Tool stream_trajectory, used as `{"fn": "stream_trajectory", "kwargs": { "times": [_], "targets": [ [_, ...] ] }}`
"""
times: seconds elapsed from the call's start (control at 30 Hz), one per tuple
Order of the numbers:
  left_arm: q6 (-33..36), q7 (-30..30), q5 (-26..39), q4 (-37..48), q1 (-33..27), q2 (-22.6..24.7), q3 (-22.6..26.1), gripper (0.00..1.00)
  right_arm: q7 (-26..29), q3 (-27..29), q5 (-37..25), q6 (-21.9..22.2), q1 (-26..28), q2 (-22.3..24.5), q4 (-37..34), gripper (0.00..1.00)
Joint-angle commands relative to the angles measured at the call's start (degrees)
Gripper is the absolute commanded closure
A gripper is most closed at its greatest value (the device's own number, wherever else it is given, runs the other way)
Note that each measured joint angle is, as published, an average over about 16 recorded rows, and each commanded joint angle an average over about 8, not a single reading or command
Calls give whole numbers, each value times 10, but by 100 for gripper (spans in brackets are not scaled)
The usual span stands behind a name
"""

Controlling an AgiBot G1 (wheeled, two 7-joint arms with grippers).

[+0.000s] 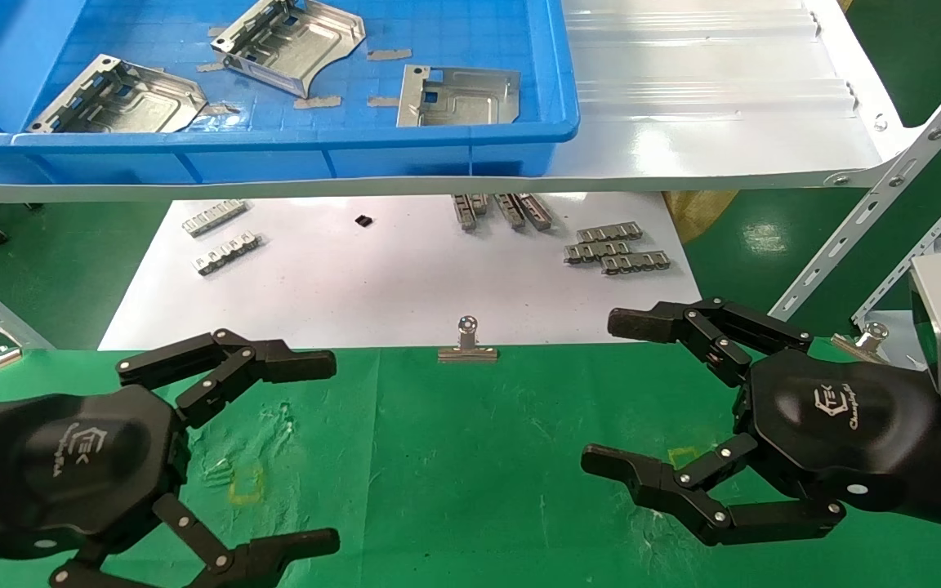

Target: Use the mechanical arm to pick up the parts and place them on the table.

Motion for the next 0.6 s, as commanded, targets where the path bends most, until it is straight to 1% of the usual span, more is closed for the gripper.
{"fn": "stream_trajectory", "kwargs": {
  "times": [0.03, 0.57, 0.6],
  "targets": [
    [0, 0, 0, 0, 0, 0, 0, 0, 0, 0, 0, 0, 0, 0, 0, 0],
    [0, 0, 0, 0, 0, 0, 0, 0, 0, 0, 0, 0, 0, 0, 0, 0],
    [0, 0, 0, 0, 0, 0, 0, 0, 0, 0, 0, 0, 0, 0, 0, 13]
  ]
}}
